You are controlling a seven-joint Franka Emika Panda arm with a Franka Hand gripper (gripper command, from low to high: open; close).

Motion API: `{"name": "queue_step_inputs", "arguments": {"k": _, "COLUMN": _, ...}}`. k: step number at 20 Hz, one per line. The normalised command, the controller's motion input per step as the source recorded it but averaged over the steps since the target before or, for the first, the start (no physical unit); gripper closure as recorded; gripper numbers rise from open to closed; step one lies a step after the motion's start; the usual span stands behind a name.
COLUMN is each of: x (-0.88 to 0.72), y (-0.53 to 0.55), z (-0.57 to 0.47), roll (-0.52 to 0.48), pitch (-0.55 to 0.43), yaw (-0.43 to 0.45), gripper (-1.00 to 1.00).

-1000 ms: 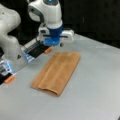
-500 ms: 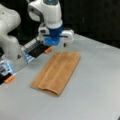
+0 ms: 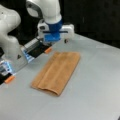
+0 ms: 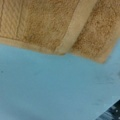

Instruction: Folding a towel twice

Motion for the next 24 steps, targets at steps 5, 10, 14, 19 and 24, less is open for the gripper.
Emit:
{"name": "queue_step_inputs", "arguments": {"k": 5, "x": 0.39, "y": 0.14, "z": 0.09, "roll": -0.015, "pitch": 0.14, "yaw": 0.095, "gripper": -1.0}}
{"name": "queue_step_inputs", "arguments": {"k": 10, "x": 0.45, "y": 0.12, "z": 0.09, "roll": -0.057, "pitch": 0.098, "yaw": 0.207, "gripper": -1.0}}
{"name": "queue_step_inputs", "arguments": {"k": 14, "x": 0.33, "y": 0.05, "z": 0.11, "roll": -0.082, "pitch": 0.117, "yaw": 0.169, "gripper": -1.0}}
{"name": "queue_step_inputs", "arguments": {"k": 19, "x": 0.27, "y": 0.02, "z": 0.08, "roll": -0.328, "pitch": 0.047, "yaw": 0.461, "gripper": -1.0}}
{"name": "queue_step_inputs", "arguments": {"k": 24, "x": 0.37, "y": 0.15, "z": 0.03, "roll": -0.495, "pitch": 0.121, "yaw": 0.568, "gripper": -1.0}}
